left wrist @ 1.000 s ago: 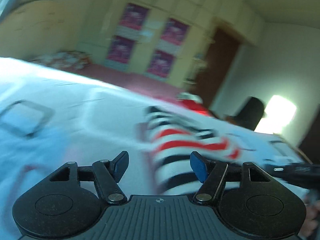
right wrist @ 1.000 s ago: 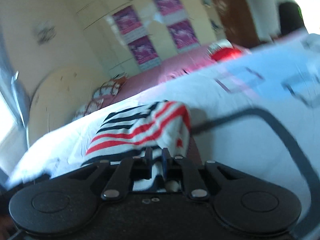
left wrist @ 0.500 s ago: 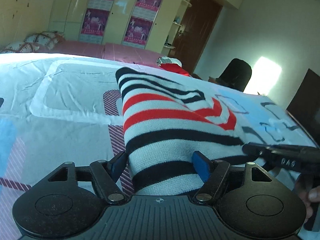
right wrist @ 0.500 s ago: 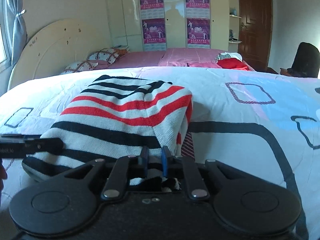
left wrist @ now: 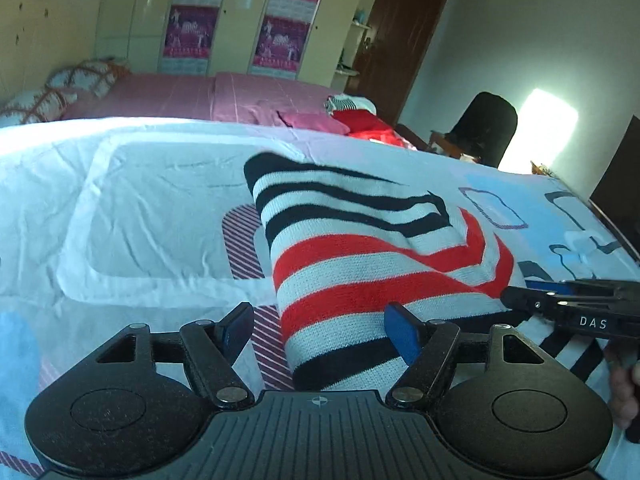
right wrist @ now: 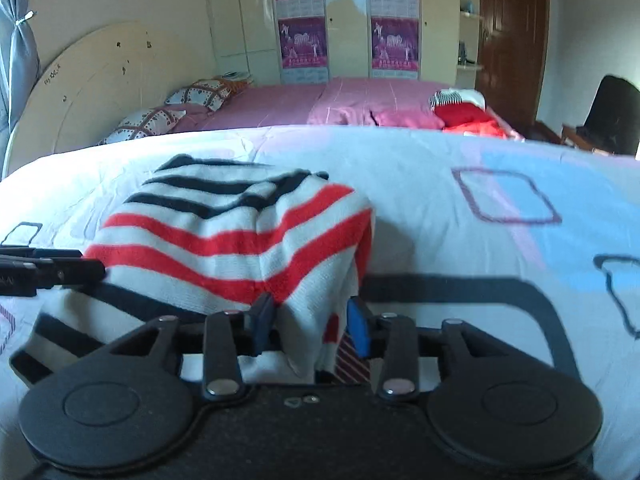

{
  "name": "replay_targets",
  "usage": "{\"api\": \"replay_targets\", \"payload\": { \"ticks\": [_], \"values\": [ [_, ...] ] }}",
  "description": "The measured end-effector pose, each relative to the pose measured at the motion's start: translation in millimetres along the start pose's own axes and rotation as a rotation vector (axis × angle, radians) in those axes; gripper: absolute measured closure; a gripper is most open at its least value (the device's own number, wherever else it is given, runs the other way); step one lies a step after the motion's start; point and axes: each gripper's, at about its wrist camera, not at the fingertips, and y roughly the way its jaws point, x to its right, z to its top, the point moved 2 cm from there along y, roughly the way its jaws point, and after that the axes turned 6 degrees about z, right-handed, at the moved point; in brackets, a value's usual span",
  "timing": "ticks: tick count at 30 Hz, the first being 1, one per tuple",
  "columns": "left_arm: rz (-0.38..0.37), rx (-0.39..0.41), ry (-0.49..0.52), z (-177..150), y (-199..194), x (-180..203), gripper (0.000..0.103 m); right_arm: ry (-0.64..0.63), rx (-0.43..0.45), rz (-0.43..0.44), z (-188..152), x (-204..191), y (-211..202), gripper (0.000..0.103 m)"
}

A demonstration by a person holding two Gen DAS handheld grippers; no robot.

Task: Fold small clothes

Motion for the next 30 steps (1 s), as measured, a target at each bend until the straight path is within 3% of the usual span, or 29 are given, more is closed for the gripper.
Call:
{"api": "replay_targets", "payload": {
  "ticks": [3,7,10,18,20,28,30],
  "values": [
    [-0.044,-0.02,-0.037,0.8,0.8,-7.2,0.031,0.126,0.003,0.052,-1.6,16.8,-5.9,0.058],
    [-0.194,-0.11,-0.184,-2.1,13.6,-30.6,0.032,0.408,-0.036,0.194,-13.6,58.1,-0.4,0.038],
    [-0.264,-0.16,-0.241,-8.2,19.7,-41.1,0.032,0.548,-0.046,0.305,-24.4,82.3,2.8,0.037],
    [-0.289,-0.176,-0.192,-6.9,29.6,-29.3,0.032,0.621,-0.112,0.505,-26.1,98.7,17.9,0.04],
    [-0.294,-0.178,-0.182,-4.6,32.5,-26.4,0.032,0.609,-0.139,0.541,-24.4,95.8,25.0,0.048],
    [-0.294,-0.178,-0.158,-1.9,35.9,-23.4,0.032,0.574,-0.146,0.615,-15.6,86.7,36.2,0.048],
    [-0.295,-0.178,-0.156,-2.0,35.5,-23.6,0.032,0.571,-0.152,0.621,-16.6,88.6,33.8,0.052]
  ]
}}
